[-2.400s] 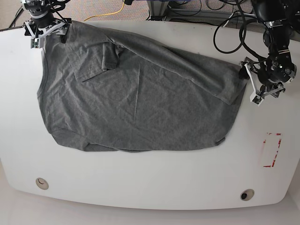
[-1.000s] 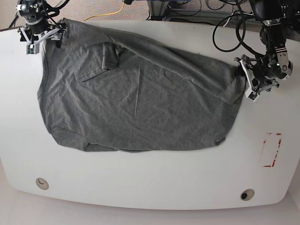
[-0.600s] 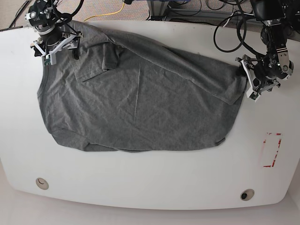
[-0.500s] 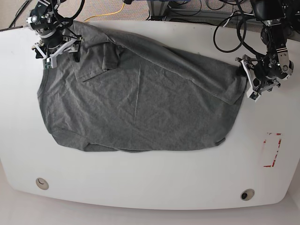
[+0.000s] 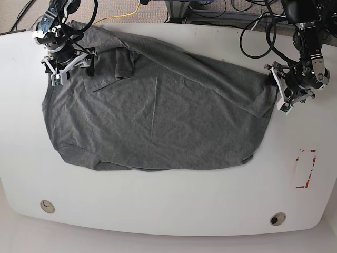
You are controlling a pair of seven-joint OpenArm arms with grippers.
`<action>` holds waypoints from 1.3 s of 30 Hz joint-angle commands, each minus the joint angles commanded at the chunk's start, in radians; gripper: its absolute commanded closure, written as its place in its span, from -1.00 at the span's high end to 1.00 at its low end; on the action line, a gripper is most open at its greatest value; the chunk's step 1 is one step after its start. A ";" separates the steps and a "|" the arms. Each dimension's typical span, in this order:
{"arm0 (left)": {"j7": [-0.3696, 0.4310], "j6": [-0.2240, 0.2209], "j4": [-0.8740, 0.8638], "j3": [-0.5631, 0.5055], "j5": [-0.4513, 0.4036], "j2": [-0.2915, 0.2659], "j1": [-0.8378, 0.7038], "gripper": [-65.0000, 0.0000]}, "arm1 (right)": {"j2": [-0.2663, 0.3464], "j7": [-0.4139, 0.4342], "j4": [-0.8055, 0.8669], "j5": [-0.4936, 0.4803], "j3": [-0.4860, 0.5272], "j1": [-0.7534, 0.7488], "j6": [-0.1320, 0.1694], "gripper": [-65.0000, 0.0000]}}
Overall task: Layout the t-shirt on the table in an organized manner, then fold the t-shirt properly
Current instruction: 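Open the right gripper and grasp the shirt fabric further inward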
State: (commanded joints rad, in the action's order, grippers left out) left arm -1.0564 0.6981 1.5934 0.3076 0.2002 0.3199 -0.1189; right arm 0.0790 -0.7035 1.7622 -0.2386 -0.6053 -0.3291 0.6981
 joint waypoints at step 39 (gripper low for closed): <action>0.000 0.000 -0.002 0.000 -0.002 -0.005 0.002 0.18 | -0.060 -0.167 0.210 0.052 0.212 -0.011 0.000 0.55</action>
State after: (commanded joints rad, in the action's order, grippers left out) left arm -1.0564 0.6981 1.5919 0.3076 0.1987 0.3153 -0.1174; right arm 0.0192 -0.8707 1.9724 -0.1864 -0.3936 -0.3399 0.6981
